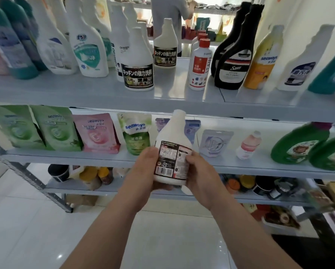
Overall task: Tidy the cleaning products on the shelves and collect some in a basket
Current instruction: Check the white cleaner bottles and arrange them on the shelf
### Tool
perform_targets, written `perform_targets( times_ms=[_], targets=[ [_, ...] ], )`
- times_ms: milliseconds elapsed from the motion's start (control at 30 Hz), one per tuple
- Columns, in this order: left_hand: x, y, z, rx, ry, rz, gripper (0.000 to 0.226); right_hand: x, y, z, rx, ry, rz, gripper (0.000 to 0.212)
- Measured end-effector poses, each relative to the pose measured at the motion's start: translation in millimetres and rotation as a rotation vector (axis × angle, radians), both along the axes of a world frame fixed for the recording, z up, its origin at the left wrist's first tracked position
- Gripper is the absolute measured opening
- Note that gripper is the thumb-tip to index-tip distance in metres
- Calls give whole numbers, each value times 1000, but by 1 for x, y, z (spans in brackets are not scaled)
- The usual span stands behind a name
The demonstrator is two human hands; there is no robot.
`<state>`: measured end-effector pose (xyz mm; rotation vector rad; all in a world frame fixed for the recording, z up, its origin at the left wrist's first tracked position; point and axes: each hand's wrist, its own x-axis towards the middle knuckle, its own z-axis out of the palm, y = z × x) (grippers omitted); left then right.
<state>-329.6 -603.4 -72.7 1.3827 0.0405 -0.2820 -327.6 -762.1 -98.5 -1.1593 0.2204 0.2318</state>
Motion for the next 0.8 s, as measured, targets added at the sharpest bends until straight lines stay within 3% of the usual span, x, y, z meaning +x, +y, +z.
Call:
perform_targets(
  times_ms=[67,167,233,300,333,467,600,800],
  targets=[
    [5,19,-2,74,-112,-36,16,1,12,-1,-67,-112,-17,48],
    [9,47,-8,146,-177,-49,38,0,30,-6,-103,-222,-46,51],
    [10,59,-12,141,-188,-14,33,-2,39,-6,-104,-241,-68,48],
    [11,68,-11,77,-115,78,18,-3,48,-4,-37,-244,-95,32],
    [11,72,-11,2,-43,99,21,-4,53,-2,5,-244,-103,28],
    [3,84,-6,-350,229,-42,42,-5,88,4,27,-155,-2,66],
    [1,89,-8,-293,280,-177,40,-6,112,2,214,-98,6,76],
    [20,99,-4,-171,238,-290,57,4,113,10,45,-71,-185,73]
  ],
)
